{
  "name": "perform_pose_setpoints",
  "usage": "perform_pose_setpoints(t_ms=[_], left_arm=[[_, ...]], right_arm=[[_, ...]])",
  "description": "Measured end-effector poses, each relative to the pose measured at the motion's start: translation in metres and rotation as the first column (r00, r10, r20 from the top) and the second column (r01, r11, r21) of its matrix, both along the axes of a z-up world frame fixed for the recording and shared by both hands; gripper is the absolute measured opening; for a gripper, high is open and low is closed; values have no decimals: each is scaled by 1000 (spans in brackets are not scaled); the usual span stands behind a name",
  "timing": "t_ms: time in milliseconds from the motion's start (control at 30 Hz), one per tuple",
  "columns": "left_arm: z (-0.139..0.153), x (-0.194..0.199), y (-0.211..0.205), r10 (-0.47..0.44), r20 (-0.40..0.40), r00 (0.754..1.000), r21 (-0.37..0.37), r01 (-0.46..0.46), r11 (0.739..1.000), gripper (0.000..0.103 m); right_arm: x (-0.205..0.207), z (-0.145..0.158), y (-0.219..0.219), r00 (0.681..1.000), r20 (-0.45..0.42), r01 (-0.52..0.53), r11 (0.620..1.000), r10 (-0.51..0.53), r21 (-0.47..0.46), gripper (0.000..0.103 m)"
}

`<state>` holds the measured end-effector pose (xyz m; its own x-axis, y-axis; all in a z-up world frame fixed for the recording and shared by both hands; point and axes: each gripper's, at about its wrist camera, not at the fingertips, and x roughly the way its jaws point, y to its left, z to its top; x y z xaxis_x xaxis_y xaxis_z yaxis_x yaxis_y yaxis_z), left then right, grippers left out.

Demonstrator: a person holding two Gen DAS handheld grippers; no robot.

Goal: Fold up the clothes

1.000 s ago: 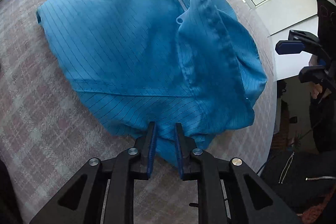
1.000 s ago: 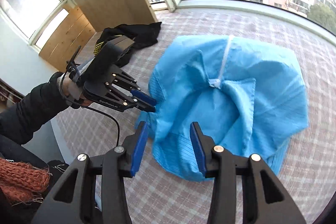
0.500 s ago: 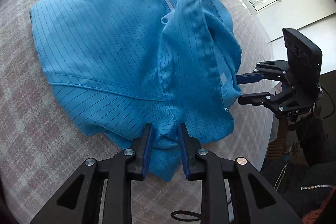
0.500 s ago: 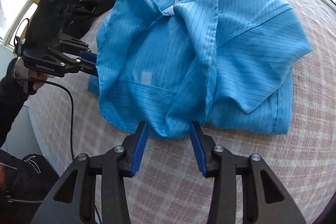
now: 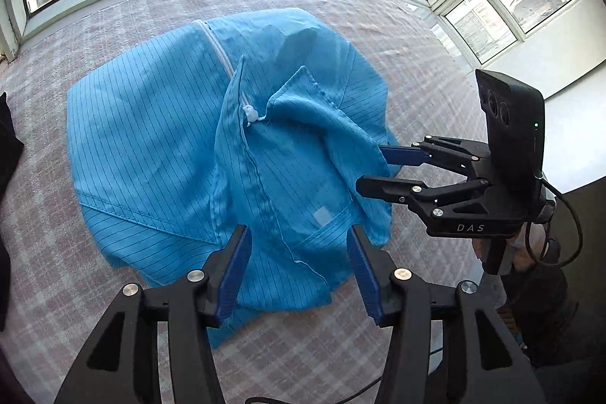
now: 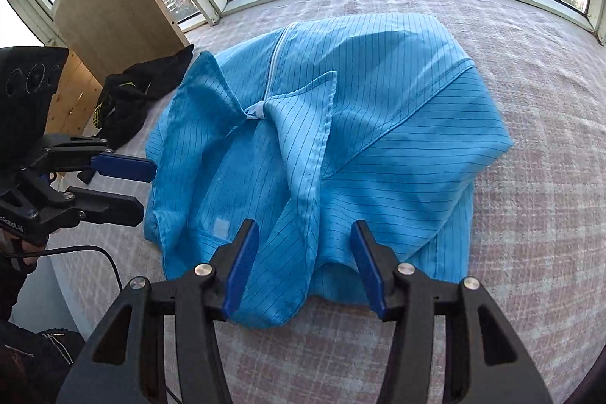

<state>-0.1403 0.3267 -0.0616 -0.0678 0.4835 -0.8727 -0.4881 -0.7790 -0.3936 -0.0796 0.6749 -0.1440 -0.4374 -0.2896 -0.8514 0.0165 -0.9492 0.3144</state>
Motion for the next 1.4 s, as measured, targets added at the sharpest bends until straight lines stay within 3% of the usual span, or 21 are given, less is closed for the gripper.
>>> perform_pose_setpoints(t_ms=[100,167,233,400,533,633,733,867,1033,1133,1200,1233,1267,1400], left_arm=[[-18,-3,0,10,14,1000,-58,-9,998,48],[-26,-6,-4,10,44,999,-51,-7,999,46],[-29,-7,-11,14,78,997,-18,-13,1000,27],[-26,-9,-29,17,107,994,50,-22,999,15],[-17,-11,-44,13,117,993,103,-25,994,11],[-7,-8,-46,-14,108,994,128,0,992,11],[-3,-6,-38,-24,87,996,108,15,994,11],[-2,0,-27,-73,71,995,89,67,994,11],[-5,8,-30,-83,65,994,90,77,993,16],[-8,2,-35,-54,72,996,101,47,994,18],[-10,-2,-39,-33,72,997,104,25,994,18],[-12,-3,-39,-30,69,997,101,23,995,18],[-14,-1,-38,-35,59,998,81,30,996,18],[-22,14,-36,-120,6,993,-23,120,993,18]], right_arm=[[-3,0,-6,1000,5,-27,999,27,22,50],[-4,1,-6,999,6,-39,999,39,16,50],[-6,2,-4,999,13,-44,999,44,15,49],[0,20,2,999,-34,24,995,-21,95,49],[13,33,-9,997,-77,-9,992,18,126,49],[8,24,-6,999,-43,15,987,-9,160,50],[-2,9,7,999,3,49,995,-49,92,50],[-2,2,11,999,15,38,996,-37,-86,50],[28,23,5,995,-43,92,995,-94,-41,50],[38,35,-18,994,-107,-9,995,-2,-97,49],[35,34,-36,991,-116,-76,992,64,-102,38],[31,32,-44,990,-113,-99,990,87,-101,20],[26,28,-51,989,-106,-114,989,103,-99,14],[10,10,-74,982,-78,-179,980,172,-91,14]])
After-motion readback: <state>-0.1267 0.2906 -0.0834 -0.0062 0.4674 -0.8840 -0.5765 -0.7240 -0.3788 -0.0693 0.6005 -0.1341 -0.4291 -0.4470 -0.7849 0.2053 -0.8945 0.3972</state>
